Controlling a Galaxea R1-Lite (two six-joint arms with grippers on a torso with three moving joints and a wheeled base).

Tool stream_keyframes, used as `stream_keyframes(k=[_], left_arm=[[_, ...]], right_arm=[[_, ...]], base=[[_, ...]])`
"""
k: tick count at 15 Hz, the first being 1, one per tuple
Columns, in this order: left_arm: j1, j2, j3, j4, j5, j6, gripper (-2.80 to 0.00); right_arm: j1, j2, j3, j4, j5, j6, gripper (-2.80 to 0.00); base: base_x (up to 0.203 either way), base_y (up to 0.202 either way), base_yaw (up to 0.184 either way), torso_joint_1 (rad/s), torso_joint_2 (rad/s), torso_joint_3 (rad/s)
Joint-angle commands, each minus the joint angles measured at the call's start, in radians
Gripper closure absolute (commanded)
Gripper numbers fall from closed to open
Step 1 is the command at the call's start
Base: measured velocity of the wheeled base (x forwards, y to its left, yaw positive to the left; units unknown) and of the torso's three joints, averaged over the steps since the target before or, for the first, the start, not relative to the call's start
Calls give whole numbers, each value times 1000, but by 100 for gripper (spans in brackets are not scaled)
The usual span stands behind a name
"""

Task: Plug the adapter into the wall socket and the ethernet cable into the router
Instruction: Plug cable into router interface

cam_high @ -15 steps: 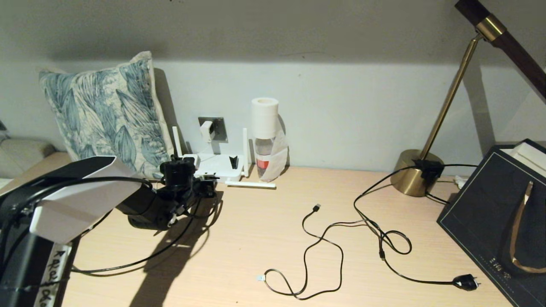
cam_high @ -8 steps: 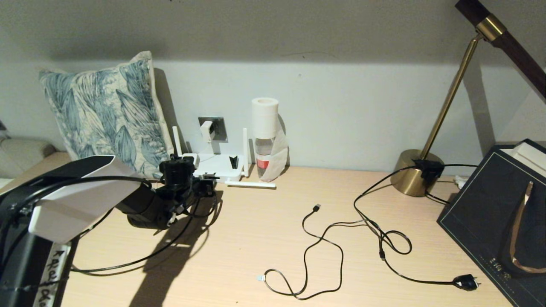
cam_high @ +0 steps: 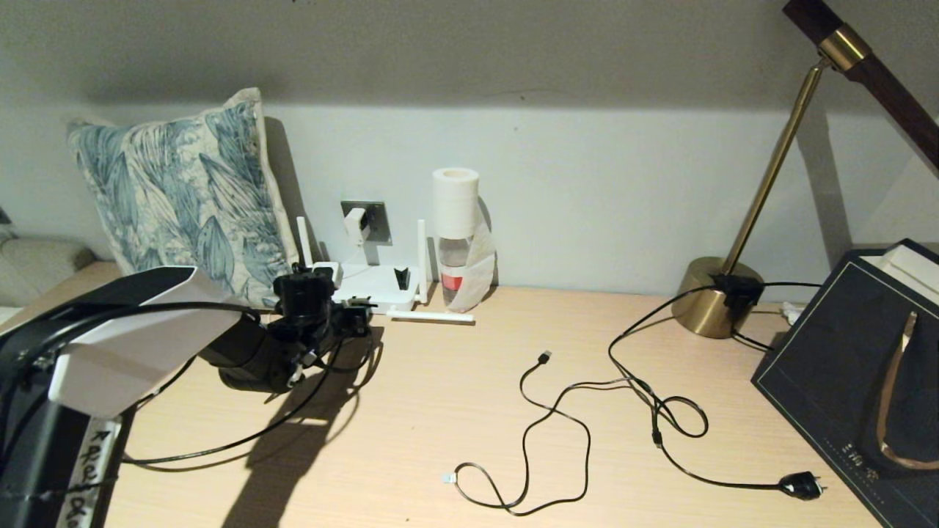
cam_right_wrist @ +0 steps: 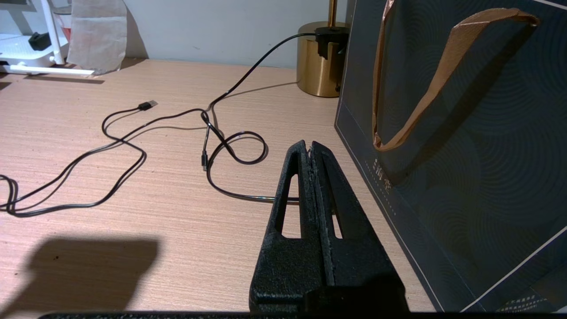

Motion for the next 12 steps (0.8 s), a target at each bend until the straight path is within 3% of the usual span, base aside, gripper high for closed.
stream_keyframes(k=[1, 12], left_arm=[[4, 3, 0, -7, 1, 1, 0], [28, 15, -20, 1, -34, 1, 0]], right_arm=[[0, 0, 35, -2, 0, 0, 0], [0, 1, 35, 0, 0, 0, 0]], base=[[0, 0, 0, 0, 0, 0], [0, 0, 0, 0, 0, 0]])
